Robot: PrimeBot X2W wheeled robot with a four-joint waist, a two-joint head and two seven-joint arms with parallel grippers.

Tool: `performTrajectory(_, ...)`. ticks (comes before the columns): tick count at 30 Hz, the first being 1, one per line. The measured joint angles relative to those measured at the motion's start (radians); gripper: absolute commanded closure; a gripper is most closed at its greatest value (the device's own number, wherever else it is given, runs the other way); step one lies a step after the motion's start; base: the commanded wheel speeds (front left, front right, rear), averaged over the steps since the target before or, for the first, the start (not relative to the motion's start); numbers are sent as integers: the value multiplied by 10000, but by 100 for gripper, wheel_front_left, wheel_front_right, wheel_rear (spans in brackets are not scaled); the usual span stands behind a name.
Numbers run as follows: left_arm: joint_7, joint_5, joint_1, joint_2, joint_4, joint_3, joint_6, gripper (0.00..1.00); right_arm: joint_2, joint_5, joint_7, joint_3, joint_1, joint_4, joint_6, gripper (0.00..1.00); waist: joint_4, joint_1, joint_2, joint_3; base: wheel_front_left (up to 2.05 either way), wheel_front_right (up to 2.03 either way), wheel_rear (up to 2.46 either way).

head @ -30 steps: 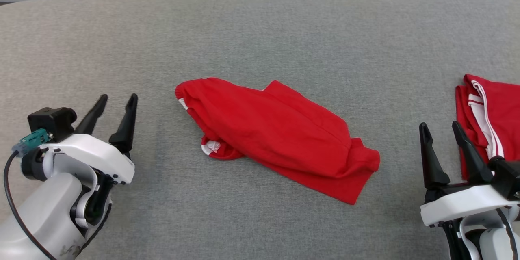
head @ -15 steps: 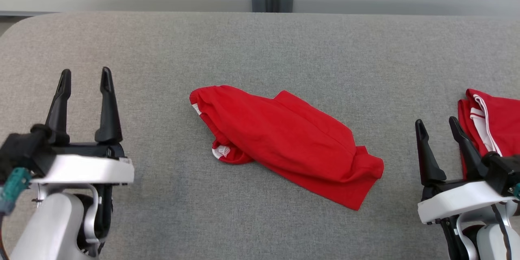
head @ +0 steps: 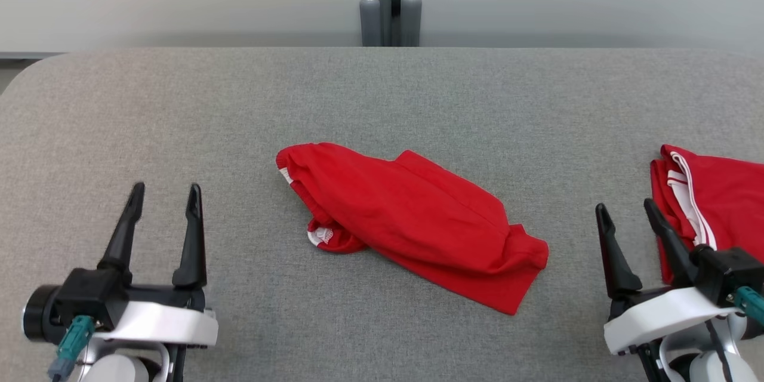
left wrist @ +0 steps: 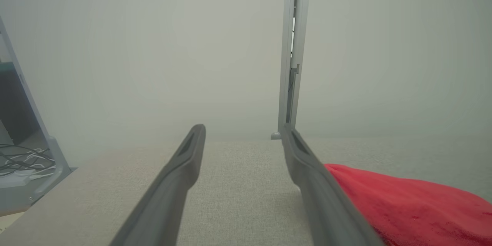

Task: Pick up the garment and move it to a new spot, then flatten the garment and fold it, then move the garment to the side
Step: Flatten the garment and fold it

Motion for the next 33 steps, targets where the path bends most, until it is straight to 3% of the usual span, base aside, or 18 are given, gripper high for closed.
performTrajectory(20, 0, 123, 539, -299, 451, 23, -353, 0, -4, 8, 155, 345, 484, -69, 2, 0, -157, 0, 0, -328, 0, 0, 0)
performTrajectory(28, 0, 207, 504, -345, 424, 63, -341, 0, -77, -314, 575, 2054, 499, 268, 2, 0, -104, 0, 0, -172, 0, 0, 0)
performTrajectory(33, 0, 238, 464, -407, 389, 8, -314, 0, -744, -174, 949, 3879, 765, 700, 2, 0, -16, 0, 0, -33, 0, 0, 0)
